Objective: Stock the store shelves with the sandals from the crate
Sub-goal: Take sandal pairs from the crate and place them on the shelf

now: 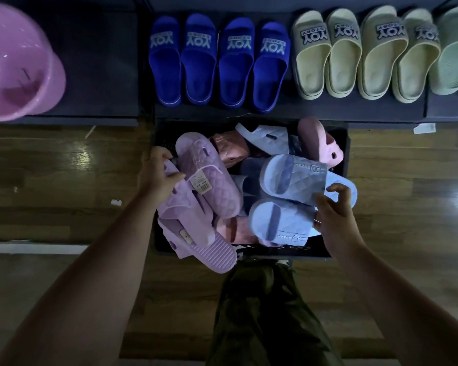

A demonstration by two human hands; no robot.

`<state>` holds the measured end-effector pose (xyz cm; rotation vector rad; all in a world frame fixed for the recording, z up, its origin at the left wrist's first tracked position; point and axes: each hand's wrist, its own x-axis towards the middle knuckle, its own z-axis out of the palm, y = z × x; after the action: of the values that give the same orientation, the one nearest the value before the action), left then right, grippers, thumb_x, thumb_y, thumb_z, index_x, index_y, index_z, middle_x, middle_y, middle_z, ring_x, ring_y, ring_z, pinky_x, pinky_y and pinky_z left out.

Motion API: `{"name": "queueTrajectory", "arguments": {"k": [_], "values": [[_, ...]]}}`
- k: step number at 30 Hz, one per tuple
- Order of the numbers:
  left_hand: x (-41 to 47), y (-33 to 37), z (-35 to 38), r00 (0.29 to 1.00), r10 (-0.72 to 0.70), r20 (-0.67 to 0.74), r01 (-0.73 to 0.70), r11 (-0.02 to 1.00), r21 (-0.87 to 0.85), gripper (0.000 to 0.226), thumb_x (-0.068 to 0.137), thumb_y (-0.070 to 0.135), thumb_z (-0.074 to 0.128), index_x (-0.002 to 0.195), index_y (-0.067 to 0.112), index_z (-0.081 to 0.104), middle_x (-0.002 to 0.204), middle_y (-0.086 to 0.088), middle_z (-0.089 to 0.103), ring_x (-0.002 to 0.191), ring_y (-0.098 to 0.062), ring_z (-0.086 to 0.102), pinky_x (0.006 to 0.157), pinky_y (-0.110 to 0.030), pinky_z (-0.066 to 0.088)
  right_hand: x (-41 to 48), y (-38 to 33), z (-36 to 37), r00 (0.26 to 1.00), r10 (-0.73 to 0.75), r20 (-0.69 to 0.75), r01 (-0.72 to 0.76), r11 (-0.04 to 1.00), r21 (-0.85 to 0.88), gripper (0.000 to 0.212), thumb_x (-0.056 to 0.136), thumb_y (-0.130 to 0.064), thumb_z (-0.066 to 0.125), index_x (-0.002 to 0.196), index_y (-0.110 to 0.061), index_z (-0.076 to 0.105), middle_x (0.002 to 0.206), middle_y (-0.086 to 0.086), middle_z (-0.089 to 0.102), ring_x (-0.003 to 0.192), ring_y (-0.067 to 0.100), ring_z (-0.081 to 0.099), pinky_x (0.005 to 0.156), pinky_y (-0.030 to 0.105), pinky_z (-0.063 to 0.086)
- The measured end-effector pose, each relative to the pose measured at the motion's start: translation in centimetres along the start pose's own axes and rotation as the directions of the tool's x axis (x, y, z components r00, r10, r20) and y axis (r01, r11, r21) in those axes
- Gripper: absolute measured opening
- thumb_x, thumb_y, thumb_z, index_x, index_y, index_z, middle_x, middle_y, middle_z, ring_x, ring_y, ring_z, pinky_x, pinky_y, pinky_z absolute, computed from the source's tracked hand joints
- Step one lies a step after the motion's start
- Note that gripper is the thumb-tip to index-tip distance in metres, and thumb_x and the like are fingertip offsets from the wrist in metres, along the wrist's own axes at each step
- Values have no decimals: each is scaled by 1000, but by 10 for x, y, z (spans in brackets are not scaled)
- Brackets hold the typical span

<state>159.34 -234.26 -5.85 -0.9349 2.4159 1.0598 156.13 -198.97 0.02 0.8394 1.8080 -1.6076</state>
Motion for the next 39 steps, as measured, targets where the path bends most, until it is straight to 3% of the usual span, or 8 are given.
{"name": "queueTrajectory", "arguments": {"k": [2, 5, 11, 16, 20, 27, 35, 39], "values": [[1, 6, 2, 994, 81, 74, -83, 996, 26, 57, 75, 7, 73, 124, 22, 48, 133, -8, 46, 114, -27, 51, 86, -40, 48, 1, 1, -2, 998, -7, 59, 7, 1000, -10, 26, 96, -13, 49, 82, -34, 47, 87, 9, 49, 82, 26, 45, 68, 36, 38], [12, 10, 3, 973, -9, 229, 10, 1000, -5, 64, 85, 2, 64, 141, 21, 39, 146, -4, 38, 128, -21, 41, 89, -28, 39, 1, 0, -2, 994, 16, 112, -17, 1000, 12, 25, 97, -9, 48, 80, -27, 50, 87, 5, 55, 84, 27, 53, 60, 27, 44], [25, 33, -11, 911, -64, 407, 34, 996, 82, 60, 85, 4, 64, 139, 18, 43, 137, -7, 47, 123, -23, 46, 90, -28, 37, 1, -3, -3, 995, 65, 80, -68, 997, 37, 17, 93, -13, 53, 82, -27, 52, 89, 4, 60, 85, 29, 55, 59, 27, 41], [13, 38, -18, 950, -13, 311, 7, 1000, 22, 19, 89, 24, 63, 98, 8, 60, 88, -6, 54, 81, -20, 51, 64, -28, 37, -10, -8, -7, 995, 82, 51, -86, 992, 91, 18, 93, -12, 53, 83, -27, 53, 87, -1, 65, 83, 28, 62, 57, 24, 43], [-8, 47, -34, 961, 45, 273, -38, 999, -30, 22, 92, 21, 58, 71, 17, 51, 66, 1, 44, 67, -15, 41, 60, -27, 30, -28, -17, -11, 994, 105, 8, -105, 983, 151, 15, 92, -13, 54, 84, -26, 54, 81, -8, 68, 84, 25, 68, 68, 30, 44], [-79, 100, -72, 984, 93, 152, -87, 995, -50, 19, 94, 30, 53, 86, 15, 61, 70, -1, 53, 67, -16, 49, 64, -29, 36, -84, -64, -28, 995, 102, -19, -94, 966, 241, 16, 93, -14, 53, 82, -26, 54, 91, -4, 64, 77, 24, 64, 74, 36, 48], [-169, 205, -144, 961, 277, -17, -275, 957, 90, 18, 95, 38, 48, 92, 25, 60, 73, 9, 57, 68, -10, 55, 60, -29, 41, -167, -149, -59, 998, -37, -42, 48, 943, 329, 5, 95, -24, 55, 89, -25, 54, 108, 3, 62, 89, 30, 64, 85, 44, 51], [-208, 264, -194, 923, 381, -51, -375, 922, 92, 17, 93, 37, 51, 92, 24, 63, 77, 6, 62, 68, -14, 58, 65, -34, 48, -216, -209, -76, 982, -170, -81, 188, 912, 364, 6, 95, -22, 53, 90, -24, 54, 106, 4, 60, 81, 27, 64, 74, 38, 52]]}}
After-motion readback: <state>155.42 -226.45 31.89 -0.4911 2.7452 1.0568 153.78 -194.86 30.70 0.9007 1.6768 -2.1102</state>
